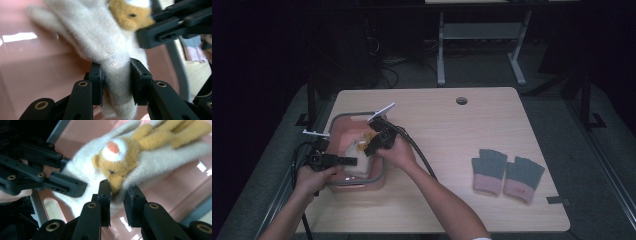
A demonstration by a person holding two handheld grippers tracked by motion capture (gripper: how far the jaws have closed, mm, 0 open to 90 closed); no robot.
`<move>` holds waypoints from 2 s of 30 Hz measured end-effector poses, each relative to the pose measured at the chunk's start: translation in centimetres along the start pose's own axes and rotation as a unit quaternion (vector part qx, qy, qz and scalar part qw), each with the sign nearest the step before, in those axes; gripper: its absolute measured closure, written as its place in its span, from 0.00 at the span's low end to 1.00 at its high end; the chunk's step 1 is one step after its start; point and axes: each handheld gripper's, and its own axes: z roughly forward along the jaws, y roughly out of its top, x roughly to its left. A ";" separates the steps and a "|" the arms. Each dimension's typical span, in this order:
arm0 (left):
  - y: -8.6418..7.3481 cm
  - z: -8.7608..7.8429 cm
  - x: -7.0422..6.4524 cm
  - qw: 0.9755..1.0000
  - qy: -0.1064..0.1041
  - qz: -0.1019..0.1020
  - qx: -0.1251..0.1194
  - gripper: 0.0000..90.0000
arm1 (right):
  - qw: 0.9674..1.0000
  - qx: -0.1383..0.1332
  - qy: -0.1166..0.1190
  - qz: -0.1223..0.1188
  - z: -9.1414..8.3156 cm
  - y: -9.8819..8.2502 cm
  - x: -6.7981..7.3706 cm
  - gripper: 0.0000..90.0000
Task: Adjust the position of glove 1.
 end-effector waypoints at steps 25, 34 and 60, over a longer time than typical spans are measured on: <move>-0.2 -0.7 -0.3 0.998 0.057 0.012 0.011 0.66 | 1.000 -0.012 0.003 -0.011 -2.7 -0.9 0.0 0.78; 0.0 -2.2 -0.4 0.998 0.056 0.008 -0.017 0.68 | 1.000 -0.025 0.012 -0.008 -3.5 -1.1 -0.3 0.78; 1.4 -1.7 -5.4 0.996 -0.011 0.058 -0.062 0.61 | 0.997 -0.076 0.029 0.003 -8.3 -3.1 -2.1 0.77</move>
